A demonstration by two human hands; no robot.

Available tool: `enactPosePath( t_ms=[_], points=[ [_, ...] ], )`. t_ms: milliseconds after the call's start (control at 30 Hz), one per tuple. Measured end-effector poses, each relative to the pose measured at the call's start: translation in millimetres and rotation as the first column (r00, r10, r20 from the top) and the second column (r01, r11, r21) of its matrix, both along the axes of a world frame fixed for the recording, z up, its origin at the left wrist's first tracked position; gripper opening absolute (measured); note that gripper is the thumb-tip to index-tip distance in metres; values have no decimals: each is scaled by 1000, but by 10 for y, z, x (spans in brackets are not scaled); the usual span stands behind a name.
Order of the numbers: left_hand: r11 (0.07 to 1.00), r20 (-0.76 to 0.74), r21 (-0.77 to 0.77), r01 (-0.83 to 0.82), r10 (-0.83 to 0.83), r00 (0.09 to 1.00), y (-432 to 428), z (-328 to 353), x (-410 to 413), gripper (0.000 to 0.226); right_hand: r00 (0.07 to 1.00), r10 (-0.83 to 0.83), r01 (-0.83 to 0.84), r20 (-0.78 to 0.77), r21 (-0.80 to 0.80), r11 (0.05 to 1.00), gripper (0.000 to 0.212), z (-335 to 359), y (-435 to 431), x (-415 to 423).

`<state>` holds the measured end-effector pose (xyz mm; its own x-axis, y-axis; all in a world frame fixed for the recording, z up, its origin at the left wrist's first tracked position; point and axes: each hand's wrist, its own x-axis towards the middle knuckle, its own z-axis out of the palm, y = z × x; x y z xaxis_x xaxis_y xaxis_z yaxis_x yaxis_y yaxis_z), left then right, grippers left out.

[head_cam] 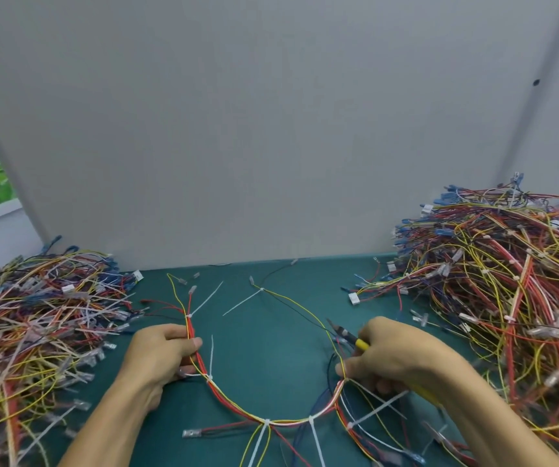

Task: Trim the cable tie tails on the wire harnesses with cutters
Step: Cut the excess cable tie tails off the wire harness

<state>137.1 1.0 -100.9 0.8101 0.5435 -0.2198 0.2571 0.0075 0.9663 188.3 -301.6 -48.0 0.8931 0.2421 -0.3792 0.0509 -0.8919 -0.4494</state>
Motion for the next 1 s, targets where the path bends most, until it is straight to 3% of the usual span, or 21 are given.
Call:
enactPosePath(
  t_ms=[200,367,667,1000],
  points=[
    [997,68,-60,-44,48,997,-27,17,-3,8,997,-56,50,57,98,994,12,-173,113,56],
    [993,71,-63,-96,100,992,-26,9,5,10,909,-239,223,341,84,971,16,-273,-16,202],
    [990,29,-107,-92,95,995,-12,39,2,8,953,-203,198,226,44,979,40,-263,-34,226],
    [975,152,-218,-34,68,986,-27,95,-24,21,963,-150,173,224,-83,981,36,-276,53,207]
  ],
)
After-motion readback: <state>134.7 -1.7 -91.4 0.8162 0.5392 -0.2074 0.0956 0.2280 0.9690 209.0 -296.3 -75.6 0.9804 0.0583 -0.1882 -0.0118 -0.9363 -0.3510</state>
